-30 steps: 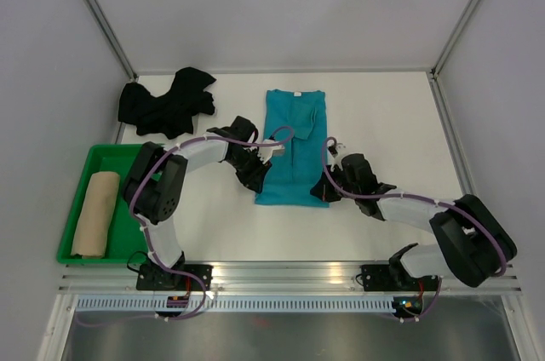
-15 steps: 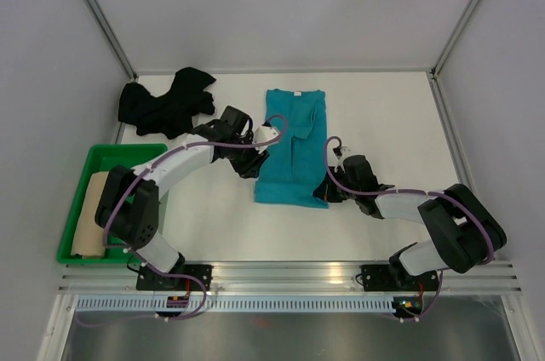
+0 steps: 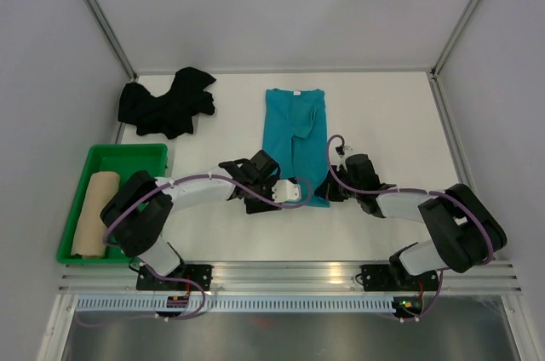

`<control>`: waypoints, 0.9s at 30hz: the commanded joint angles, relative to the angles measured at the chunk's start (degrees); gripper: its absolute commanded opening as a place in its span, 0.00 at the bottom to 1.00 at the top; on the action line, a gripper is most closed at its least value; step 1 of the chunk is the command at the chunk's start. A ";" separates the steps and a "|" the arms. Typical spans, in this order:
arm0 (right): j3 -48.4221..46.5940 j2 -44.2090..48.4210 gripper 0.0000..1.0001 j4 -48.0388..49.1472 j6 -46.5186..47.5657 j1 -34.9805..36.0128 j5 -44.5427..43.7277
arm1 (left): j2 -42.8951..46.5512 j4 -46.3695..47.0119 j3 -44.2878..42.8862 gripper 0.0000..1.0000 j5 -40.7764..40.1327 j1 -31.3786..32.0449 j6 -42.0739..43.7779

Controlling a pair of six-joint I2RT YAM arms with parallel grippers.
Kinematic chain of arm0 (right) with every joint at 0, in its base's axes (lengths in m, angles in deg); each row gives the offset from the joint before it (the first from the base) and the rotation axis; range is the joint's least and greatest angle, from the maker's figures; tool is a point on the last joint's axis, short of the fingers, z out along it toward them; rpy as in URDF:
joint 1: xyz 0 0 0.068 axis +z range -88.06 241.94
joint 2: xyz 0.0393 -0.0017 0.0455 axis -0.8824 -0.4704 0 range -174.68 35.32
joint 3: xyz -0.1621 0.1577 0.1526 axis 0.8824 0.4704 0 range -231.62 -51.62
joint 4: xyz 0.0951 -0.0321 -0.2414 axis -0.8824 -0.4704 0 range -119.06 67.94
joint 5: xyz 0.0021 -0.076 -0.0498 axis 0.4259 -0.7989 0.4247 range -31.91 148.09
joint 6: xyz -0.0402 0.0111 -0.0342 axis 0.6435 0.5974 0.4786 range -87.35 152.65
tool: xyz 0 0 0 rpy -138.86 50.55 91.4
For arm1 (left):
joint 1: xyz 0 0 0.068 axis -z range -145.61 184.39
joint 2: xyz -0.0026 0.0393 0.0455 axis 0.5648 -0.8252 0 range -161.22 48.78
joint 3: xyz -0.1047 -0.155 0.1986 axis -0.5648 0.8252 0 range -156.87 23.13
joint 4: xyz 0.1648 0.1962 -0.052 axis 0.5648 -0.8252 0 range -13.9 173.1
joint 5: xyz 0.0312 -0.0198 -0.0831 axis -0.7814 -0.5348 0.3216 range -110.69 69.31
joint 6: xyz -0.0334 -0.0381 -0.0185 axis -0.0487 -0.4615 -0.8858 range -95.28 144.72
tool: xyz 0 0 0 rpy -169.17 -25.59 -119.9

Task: Roll the t-shirts
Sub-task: Roll the tshirt

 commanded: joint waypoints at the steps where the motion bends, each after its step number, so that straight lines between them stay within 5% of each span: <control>1: -0.75 0.63 0.01 0.44 0.23 -0.26 1.13 | -0.64 7.49 0.37 0.60 -3.57 0.00 5.03; 6: -0.58 1.59 0.01 0.26 1.55 -0.18 1.48 | -2.31 10.47 2.57 0.58 -2.52 0.00 6.00; 9: -0.93 2.03 0.02 0.53 2.69 -0.35 2.97 | -3.63 10.83 3.01 0.46 -2.52 0.00 5.91; 13: -2.33 5.09 0.15 -1.92 7.16 -0.44 5.08 | -3.64 11.10 3.01 0.03 -3.57 0.00 5.48; 18: -3.48 14.94 0.40 -5.88 19.26 -0.53 5.00 | -0.22 6.64 1.27 0.02 -0.70 -1.31 4.33; 23: -2.60 23.47 0.46 -6.77 29.13 -0.35 9.62 | 1.37 -2.25 -5.23 0.02 11.34 -7.73 1.26; 27: -3.82 26.20 0.48 -12.02 48.58 2.80 14.05 | 1.99 -6.83 -7.79 0.02 15.05 -10.63 1.95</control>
